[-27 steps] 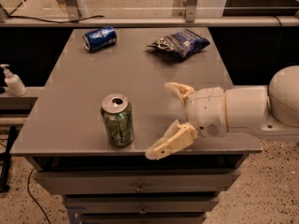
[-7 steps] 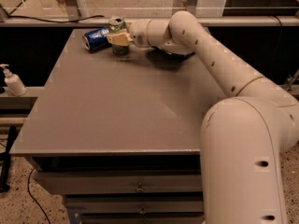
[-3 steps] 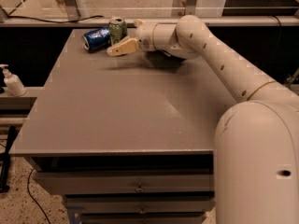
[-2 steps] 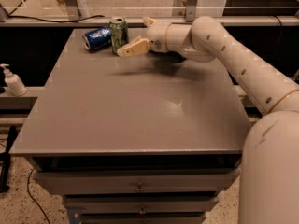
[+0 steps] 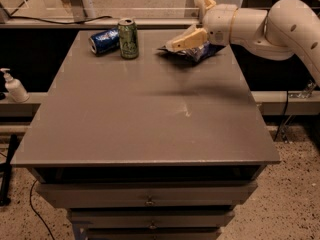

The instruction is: Move green can near pepsi can

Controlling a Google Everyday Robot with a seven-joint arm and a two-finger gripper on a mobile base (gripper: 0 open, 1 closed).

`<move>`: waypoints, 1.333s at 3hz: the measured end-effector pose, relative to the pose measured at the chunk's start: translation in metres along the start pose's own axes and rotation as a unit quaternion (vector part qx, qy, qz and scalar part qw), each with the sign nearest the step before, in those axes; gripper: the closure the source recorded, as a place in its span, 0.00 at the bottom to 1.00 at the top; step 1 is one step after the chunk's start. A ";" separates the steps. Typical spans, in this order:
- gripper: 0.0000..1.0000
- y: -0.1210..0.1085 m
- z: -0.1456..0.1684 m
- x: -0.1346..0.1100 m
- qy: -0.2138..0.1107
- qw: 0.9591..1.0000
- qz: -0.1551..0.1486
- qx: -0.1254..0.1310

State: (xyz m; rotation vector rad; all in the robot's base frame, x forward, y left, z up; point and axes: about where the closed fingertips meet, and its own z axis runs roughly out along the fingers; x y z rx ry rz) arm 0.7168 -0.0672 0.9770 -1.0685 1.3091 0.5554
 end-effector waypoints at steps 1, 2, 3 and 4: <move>0.00 0.002 0.002 0.001 -0.001 1.000 0.002 -0.003; 0.00 -0.017 -0.021 0.002 0.017 0.999 -0.020 0.036; 0.00 -0.044 -0.072 -0.019 0.052 0.991 -0.078 0.097; 0.00 -0.044 -0.072 -0.019 0.052 0.991 -0.078 0.097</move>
Offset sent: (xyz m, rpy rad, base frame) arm 0.0097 -0.0855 0.0182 -0.0939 -0.1020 -0.2243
